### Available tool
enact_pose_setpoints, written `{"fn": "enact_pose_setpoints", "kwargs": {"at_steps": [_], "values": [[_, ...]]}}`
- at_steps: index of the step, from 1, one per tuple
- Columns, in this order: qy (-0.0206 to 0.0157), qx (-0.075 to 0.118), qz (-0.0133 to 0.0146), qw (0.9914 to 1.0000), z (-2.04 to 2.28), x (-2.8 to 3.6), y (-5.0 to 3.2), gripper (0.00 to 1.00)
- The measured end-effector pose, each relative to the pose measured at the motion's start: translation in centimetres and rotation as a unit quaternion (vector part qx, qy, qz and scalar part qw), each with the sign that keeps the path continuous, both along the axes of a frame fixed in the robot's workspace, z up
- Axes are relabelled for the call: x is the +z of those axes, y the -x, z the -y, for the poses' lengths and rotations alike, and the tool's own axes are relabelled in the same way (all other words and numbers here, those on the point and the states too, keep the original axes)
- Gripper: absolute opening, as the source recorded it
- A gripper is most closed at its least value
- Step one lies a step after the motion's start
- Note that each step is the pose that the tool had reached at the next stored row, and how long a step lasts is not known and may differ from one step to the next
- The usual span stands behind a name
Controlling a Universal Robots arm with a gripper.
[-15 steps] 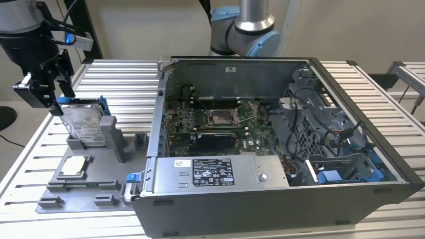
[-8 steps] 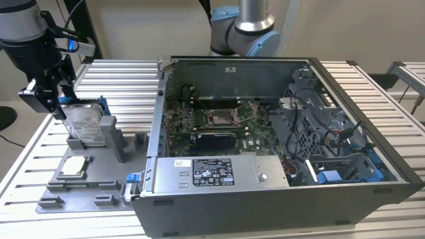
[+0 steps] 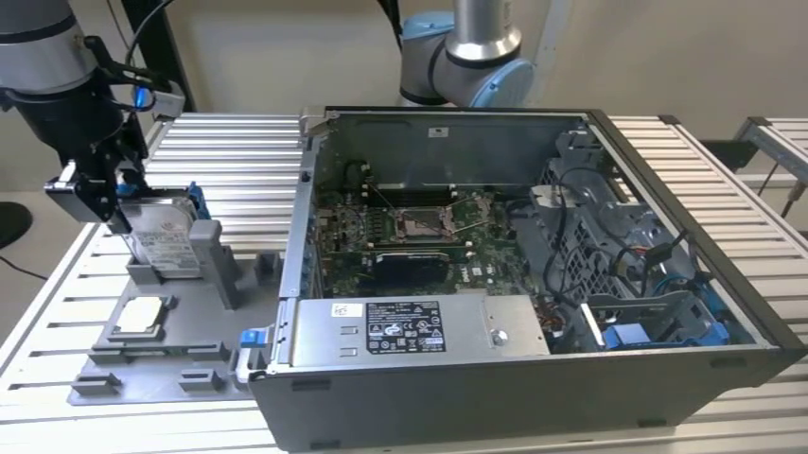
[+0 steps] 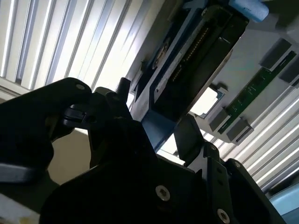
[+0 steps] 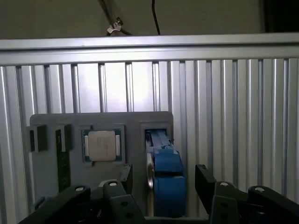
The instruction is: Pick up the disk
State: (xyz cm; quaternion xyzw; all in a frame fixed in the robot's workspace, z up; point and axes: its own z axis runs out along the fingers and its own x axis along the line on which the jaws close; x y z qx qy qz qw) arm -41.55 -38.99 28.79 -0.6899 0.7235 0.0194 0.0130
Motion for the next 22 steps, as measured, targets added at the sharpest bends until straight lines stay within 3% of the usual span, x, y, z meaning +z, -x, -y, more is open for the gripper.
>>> {"fn": "enact_pose_setpoints", "kwargs": {"at_steps": [10,22], "values": [[-0.0139,0.005,0.0007,0.99989,0.0,-1.26,0.0,1.0],[-0.0254,0.01,0.0012,0.99962,0.0,-2.47,0.0,1.0]]}}
